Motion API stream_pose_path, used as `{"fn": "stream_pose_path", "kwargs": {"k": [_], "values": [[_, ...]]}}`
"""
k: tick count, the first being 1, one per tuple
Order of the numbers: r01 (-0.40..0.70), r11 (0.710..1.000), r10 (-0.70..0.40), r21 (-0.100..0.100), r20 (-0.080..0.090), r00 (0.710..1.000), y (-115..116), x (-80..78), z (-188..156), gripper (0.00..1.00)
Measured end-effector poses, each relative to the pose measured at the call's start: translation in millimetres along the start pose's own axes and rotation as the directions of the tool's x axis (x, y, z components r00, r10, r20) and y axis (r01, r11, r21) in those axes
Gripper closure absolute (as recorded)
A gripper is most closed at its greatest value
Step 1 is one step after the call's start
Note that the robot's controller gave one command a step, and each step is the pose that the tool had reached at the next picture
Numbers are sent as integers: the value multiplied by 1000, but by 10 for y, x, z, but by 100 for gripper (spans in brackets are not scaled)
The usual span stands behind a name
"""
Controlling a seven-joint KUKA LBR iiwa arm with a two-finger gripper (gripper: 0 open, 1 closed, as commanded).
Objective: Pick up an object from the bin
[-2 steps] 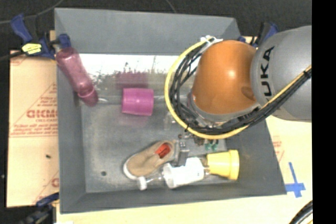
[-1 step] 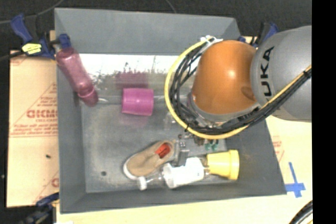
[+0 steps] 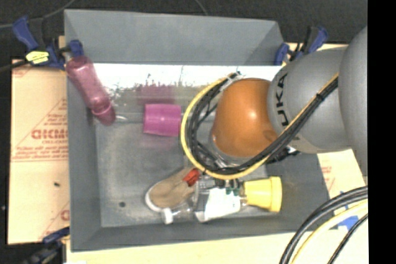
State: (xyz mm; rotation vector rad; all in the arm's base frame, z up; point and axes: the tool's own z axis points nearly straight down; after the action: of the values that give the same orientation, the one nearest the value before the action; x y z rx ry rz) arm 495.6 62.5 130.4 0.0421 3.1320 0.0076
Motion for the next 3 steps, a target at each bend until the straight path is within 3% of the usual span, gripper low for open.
{"fn": "stream_pose_path", "kwargs": {"k": [1, 2, 3], "values": [[-3, 1000, 3, 0, -4, 1000, -4, 1, 144, 0], [-43, 999, 43, -2, -6, 999, 167, -421, 543, 100], [-44, 999, 43, -3, -6, 999, 167, -421, 543, 100]]}}
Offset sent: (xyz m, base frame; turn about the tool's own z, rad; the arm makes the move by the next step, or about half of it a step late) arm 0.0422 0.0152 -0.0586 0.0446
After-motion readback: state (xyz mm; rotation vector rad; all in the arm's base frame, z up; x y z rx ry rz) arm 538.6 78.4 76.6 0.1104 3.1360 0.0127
